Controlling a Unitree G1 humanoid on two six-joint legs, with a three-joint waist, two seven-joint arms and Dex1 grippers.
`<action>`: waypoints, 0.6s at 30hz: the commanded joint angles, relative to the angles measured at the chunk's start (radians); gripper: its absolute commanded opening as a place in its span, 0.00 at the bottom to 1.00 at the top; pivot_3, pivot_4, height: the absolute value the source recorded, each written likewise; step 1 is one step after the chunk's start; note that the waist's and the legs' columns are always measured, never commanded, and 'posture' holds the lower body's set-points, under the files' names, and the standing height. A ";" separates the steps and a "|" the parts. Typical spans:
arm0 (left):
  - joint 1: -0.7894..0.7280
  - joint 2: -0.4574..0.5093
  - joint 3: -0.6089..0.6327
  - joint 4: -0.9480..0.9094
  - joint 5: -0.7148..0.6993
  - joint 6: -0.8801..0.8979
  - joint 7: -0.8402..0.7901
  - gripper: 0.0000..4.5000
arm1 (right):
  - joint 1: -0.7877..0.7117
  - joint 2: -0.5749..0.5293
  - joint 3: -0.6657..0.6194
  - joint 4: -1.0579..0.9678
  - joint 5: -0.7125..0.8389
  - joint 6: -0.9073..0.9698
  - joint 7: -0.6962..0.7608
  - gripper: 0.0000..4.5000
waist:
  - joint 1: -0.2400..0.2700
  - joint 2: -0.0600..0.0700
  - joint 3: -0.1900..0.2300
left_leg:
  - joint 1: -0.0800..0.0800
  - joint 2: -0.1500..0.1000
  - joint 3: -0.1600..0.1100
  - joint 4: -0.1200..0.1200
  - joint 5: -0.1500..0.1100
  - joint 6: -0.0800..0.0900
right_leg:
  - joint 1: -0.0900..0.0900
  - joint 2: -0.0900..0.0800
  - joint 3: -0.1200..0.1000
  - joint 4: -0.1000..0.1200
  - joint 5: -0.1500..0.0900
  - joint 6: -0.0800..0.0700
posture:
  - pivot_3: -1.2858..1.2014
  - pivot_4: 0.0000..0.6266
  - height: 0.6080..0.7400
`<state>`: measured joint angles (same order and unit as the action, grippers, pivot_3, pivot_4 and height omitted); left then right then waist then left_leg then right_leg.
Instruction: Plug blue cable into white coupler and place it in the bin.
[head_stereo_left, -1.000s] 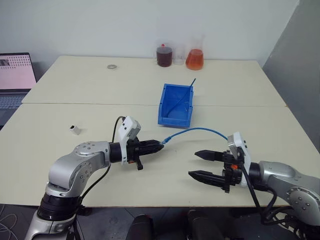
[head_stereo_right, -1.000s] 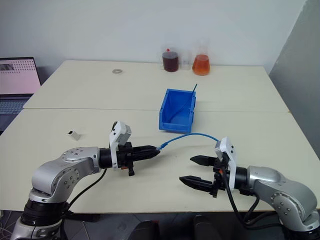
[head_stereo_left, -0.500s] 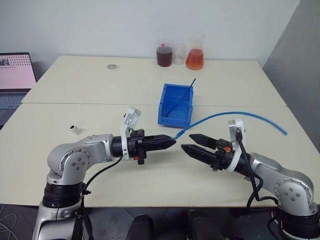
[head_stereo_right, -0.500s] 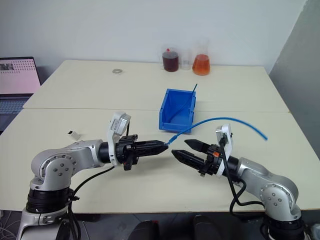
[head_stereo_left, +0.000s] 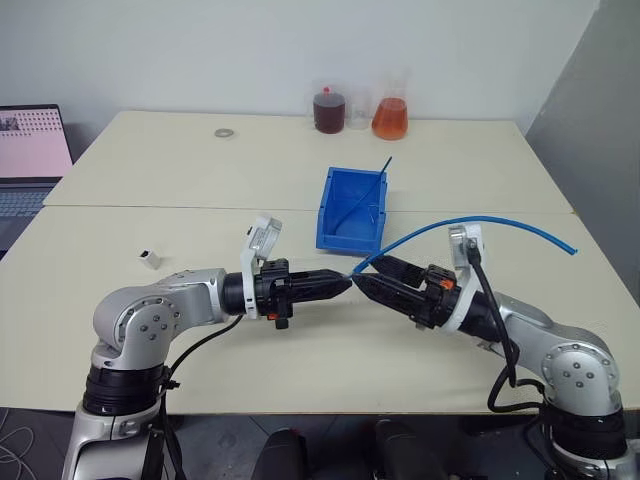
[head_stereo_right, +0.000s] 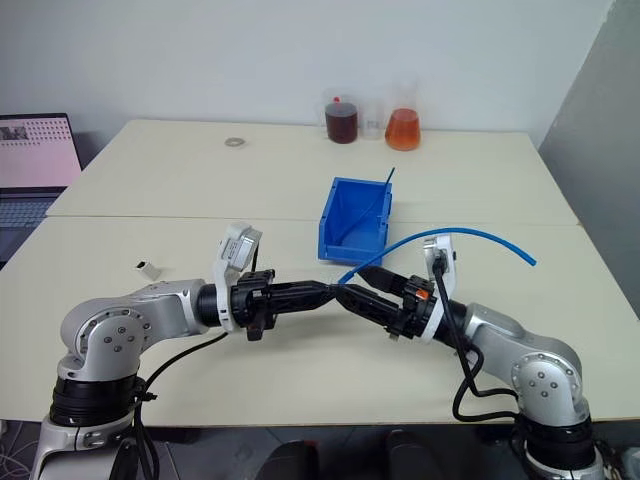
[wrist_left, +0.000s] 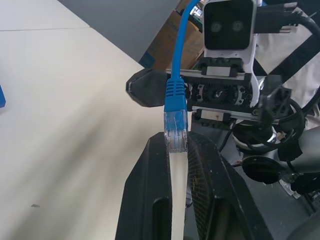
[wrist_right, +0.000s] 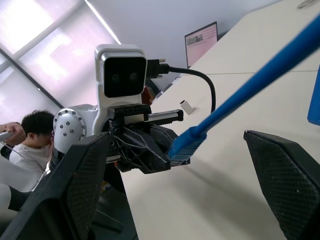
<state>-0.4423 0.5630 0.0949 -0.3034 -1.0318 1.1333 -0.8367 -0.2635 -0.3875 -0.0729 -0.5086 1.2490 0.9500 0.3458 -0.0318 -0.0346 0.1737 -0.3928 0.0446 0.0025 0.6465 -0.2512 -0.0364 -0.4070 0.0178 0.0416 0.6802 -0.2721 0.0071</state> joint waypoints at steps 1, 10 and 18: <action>-0.027 -0.009 0.024 -0.020 -0.047 0.000 0.016 0.05 | -0.021 0.012 -0.002 0.004 0.037 -0.011 -0.003 1.00 | 0.000 0.000 0.000 | 0.000 0.000 0.000 0.000 0.000 0.000 | 0.000 0.000 0.000 0.000 0.000 0.000 | 0.52 0.24 1.00; -0.025 -0.004 0.022 -0.026 -0.084 0.000 0.042 0.05 | -0.025 0.033 -0.002 0.028 0.044 -0.023 -0.002 1.00 | 0.000 0.000 0.000 | 0.000 0.000 0.000 0.000 0.000 0.000 | 0.000 0.000 0.000 0.000 0.000 0.000 | 0.52 0.24 1.00; -0.022 0.012 0.016 -0.030 -0.094 0.000 0.040 0.05 | -0.030 0.026 -0.004 0.038 0.049 -0.017 0.015 0.64 | 0.000 0.000 0.000 | 0.000 0.000 0.000 0.000 0.000 0.000 | -0.001 0.000 0.000 0.000 0.000 0.000 | 0.52 0.24 1.00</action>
<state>-0.4487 0.5656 0.0964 -0.3040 -1.0977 1.1334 -0.7955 -0.2826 -0.3577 -0.0640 -0.4606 1.2709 0.9460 0.3477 -0.0322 -0.0344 0.1738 -0.3932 0.0446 0.0025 0.6462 -0.2512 -0.0364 -0.4076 0.0179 0.0417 0.6800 -0.2721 0.0071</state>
